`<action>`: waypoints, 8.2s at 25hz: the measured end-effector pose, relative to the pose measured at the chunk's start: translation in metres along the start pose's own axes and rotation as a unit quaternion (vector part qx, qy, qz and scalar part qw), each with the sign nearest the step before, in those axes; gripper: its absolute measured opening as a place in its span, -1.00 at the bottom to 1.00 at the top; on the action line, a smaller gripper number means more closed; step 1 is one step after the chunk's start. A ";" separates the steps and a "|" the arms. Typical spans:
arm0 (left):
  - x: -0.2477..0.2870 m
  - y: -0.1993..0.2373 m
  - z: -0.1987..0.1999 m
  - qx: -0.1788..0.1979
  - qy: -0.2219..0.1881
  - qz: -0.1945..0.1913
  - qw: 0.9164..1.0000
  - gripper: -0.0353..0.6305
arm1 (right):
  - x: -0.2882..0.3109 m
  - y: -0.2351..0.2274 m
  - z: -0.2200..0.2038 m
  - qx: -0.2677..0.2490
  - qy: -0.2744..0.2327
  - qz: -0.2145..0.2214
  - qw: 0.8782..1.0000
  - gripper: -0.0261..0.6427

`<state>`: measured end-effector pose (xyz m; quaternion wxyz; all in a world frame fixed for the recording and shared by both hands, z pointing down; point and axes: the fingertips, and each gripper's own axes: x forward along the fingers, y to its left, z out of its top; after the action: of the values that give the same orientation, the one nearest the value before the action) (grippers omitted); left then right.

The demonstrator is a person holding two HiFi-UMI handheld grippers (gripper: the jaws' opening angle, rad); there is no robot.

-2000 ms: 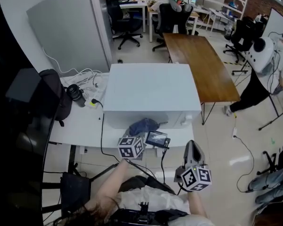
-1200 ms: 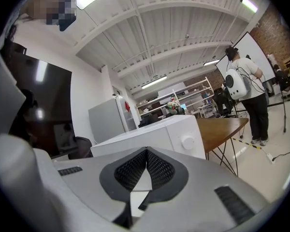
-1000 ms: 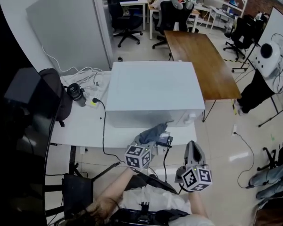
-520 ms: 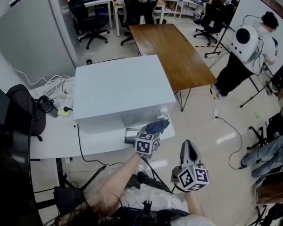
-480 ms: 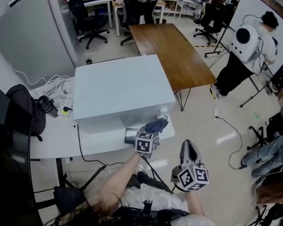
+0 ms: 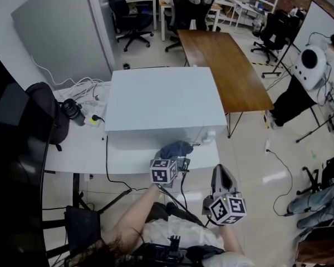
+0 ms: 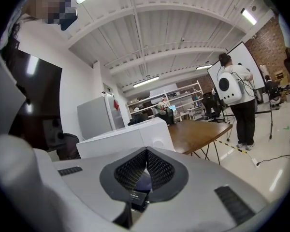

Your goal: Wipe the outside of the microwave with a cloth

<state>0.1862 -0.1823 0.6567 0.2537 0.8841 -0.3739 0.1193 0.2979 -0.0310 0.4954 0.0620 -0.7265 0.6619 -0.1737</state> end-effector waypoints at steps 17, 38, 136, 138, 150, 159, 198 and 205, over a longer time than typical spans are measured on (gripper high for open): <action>-0.159 0.207 0.010 -0.111 -0.092 0.266 0.953 -0.73 | 0.041 0.078 -0.014 0.003 0.019 0.107 0.994 -0.92; -0.250 0.205 0.058 -0.075 -0.214 0.321 0.920 -0.74 | 0.045 0.124 -0.019 -0.011 0.038 0.193 0.980 -0.92; -0.117 0.263 0.080 0.013 -0.045 0.030 0.998 -0.73 | 0.123 0.206 -0.025 0.014 0.008 0.065 0.998 -0.92; -0.129 0.254 0.069 0.003 -0.046 0.027 0.999 -0.73 | 0.121 0.211 -0.028 0.013 0.010 0.073 0.997 -0.92; -0.178 0.261 0.067 -0.007 -0.085 0.068 0.994 -0.73 | 0.123 0.232 -0.033 0.008 0.015 0.102 0.995 -0.92; -0.120 0.305 0.185 0.087 -0.155 0.097 0.979 -0.73 | 0.130 0.218 -0.018 0.015 -0.007 0.072 0.997 -0.92; -0.116 0.257 0.157 0.060 -0.112 0.032 0.991 -0.73 | 0.149 0.209 -0.009 -0.036 -0.029 0.063 0.997 -0.92; -0.154 0.229 0.135 0.055 -0.117 0.023 0.991 -0.74 | 0.145 0.226 -0.021 -0.044 -0.022 0.079 0.996 -0.92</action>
<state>-0.0828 -0.2986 0.5634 0.1564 0.8958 -0.4140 0.0406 0.0880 -0.1972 0.4675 0.0583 -0.6775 0.7229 -0.1225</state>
